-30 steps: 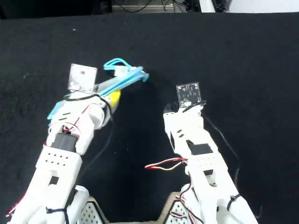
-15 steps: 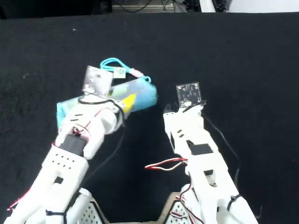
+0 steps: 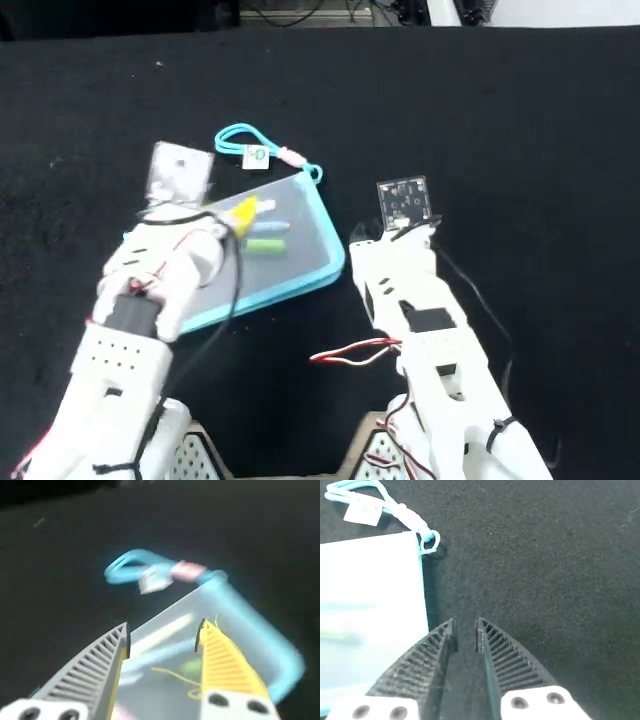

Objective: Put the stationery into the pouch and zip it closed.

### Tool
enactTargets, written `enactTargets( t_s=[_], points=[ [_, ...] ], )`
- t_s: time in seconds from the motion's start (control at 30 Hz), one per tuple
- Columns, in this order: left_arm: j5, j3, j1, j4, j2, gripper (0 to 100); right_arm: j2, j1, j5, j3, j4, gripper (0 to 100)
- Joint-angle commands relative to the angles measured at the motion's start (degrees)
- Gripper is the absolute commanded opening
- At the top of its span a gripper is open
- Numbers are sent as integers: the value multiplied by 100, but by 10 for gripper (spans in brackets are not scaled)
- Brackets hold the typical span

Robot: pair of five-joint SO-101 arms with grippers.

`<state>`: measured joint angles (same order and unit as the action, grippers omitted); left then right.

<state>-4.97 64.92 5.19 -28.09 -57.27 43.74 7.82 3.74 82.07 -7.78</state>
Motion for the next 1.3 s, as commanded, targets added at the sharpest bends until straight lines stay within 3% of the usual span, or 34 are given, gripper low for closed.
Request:
enactTargets(
  t_s=[0.0, 0.27, 0.4, 0.5, 0.7, 0.9, 1.27],
  points=[
    [-738, 347, -1270, -703, -651, 223, 145, -88, 26, -48, 149, 67],
    [-1424, 1121, -3855, -1116, -1196, 224, 145, -88, 26, -48, 149, 67],
    [-1521, 1218, -4400, -1090, -958, 226, 145, -88, 26, -48, 149, 67],
    [-1521, 1174, -4400, -1064, -695, 226, 145, -88, 26, -40, 149, 67],
    [-1486, 1068, -4303, -237, 290, 227, 145, -88, 26, -40, 149, 67],
    [-1284, 207, -4145, -220, 1873, 227, 154, -79, 26, -40, 149, 67],
    [-993, -822, -2448, -202, 3429, 223, 163, -79, 26, -57, 149, 67]
  ],
)
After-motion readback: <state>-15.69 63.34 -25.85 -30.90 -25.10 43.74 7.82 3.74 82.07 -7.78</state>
